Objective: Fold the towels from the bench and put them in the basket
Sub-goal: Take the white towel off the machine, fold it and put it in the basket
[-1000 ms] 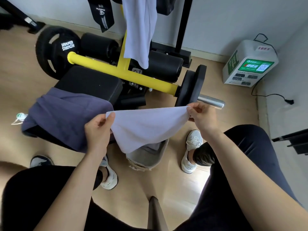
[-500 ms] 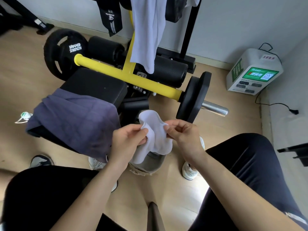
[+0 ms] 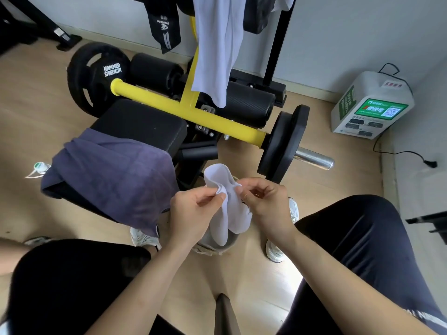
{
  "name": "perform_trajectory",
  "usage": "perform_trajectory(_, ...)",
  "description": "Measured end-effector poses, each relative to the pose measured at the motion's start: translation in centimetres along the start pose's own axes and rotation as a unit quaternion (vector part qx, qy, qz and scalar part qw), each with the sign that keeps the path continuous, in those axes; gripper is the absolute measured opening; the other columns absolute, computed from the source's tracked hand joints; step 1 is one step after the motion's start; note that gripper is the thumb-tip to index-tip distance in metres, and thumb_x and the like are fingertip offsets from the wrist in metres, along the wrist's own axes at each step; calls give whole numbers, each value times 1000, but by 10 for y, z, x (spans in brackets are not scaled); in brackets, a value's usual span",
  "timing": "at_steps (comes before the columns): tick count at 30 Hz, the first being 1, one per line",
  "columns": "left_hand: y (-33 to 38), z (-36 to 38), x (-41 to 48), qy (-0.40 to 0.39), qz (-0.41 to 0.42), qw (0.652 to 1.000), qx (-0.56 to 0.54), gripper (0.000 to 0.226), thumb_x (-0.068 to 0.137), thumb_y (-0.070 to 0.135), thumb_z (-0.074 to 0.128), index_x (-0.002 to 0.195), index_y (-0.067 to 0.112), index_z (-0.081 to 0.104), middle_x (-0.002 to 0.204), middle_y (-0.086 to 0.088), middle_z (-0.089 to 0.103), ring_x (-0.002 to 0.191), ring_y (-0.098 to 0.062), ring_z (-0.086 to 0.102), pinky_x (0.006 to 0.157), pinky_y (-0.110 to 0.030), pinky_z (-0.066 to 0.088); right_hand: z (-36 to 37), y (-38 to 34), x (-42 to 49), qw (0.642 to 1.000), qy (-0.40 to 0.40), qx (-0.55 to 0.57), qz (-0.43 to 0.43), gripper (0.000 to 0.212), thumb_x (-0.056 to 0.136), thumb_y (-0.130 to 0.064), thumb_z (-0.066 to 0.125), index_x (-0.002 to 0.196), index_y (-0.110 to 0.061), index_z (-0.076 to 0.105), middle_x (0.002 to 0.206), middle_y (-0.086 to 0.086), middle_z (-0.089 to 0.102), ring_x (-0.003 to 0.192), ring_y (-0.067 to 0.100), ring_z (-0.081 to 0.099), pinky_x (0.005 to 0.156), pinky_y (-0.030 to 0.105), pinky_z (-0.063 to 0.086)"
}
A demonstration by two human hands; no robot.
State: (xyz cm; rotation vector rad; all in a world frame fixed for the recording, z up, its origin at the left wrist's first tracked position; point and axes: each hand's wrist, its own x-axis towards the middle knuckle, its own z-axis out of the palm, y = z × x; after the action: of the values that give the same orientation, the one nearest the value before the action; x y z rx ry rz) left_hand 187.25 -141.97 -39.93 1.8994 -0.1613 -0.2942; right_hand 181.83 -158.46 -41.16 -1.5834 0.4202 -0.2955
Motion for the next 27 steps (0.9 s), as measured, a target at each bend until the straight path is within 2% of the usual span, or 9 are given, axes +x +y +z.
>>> perform_trajectory(3, 2, 3, -2, -11, 13, 1000, -10, 34, 87, 18, 79, 79, 51, 78, 80, 15, 79, 78, -16, 76, 81, -48, 62, 1, -3, -2, 999, -33, -5, -15, 9, 89, -2, 72, 97, -2, 77, 94, 7, 78, 84, 13, 71, 79, 26, 55)
perform_trajectory(6, 4, 2, -3, -39, 0, 998, -54, 37, 95, 5, 67, 87, 38, 82, 85, 1, 81, 87, -22, 78, 87, -50, 62, 2, -5, -4, 995, -73, -42, -46, 16, 83, -2, 78, 99, -5, 76, 97, 6, 76, 88, 17, 71, 83, 28, 58)
perform_trajectory(11, 11, -2, -7, -115, -3, 989, -95, 55, 98, -6, 52, 85, 39, 83, 93, -8, 79, 97, -30, 75, 91, -40, 61, 4, -4, -4, 985, -58, -148, -67, 29, 73, -10, 87, 97, -19, 72, 97, -5, 69, 86, 7, 64, 77, 16, 51)
perform_trajectory(14, 5, -6, -3, -122, 0, 989, -89, 28, 91, 15, 58, 97, 28, 83, 90, -3, 81, 91, -25, 77, 90, -47, 61, 1, -4, 0, 989, -44, -131, -58, 20, 79, -8, 82, 89, -23, 72, 89, -8, 71, 77, 6, 64, 72, 27, 55)
perform_trajectory(16, -1, -13, 2, -97, 27, 994, -53, 30, 81, 32, 60, 99, 22, 82, 88, 0, 80, 85, -21, 77, 82, -48, 63, -5, -3, 5, 992, -41, -110, -40, 14, 83, -7, 79, 90, -17, 74, 87, -8, 73, 76, 8, 65, 71, 32, 56)
perform_trajectory(19, -11, -27, 15, -10, 163, 984, 78, 30, 78, 29, 67, 104, 20, 78, 91, 5, 75, 79, -16, 71, 67, -40, 60, -15, -6, 9, 992, -66, -98, -35, 11, 84, -3, 76, 92, -11, 73, 88, -9, 74, 76, 10, 66, 70, 27, 55)
perform_trajectory(21, -18, -35, 22, -44, 215, 959, 181, 55, 74, 40, 74, 126, 25, 68, 115, 5, 65, 98, -14, 61, 75, -28, 55, -20, -9, 10, 991, -92, -87, -38, 10, 85, -1, 75, 92, -8, 73, 87, -7, 74, 75, 9, 66, 70, 24, 53)
perform_trajectory(24, -23, -36, 25, -142, 167, 937, 273, 92, 64, 49, 86, 146, 37, 45, 143, 12, 48, 126, -13, 43, 93, -29, 41, -27, -11, 12, 988, -115, -90, -45, 9, 85, -2, 75, 93, -6, 73, 89, -1, 75, 78, 15, 67, 72, 33, 57)
perform_trajectory(27, -31, -28, 25, -158, 182, 936, 256, 59, 73, 40, 80, 126, 42, 55, 121, 16, 65, 111, -17, 58, 85, -40, 53, -33, -12, 13, 987, -123, -95, -42, 9, 86, -2, 75, 94, -6, 73, 90, 5, 75, 81, 17, 68, 76, 39, 57)
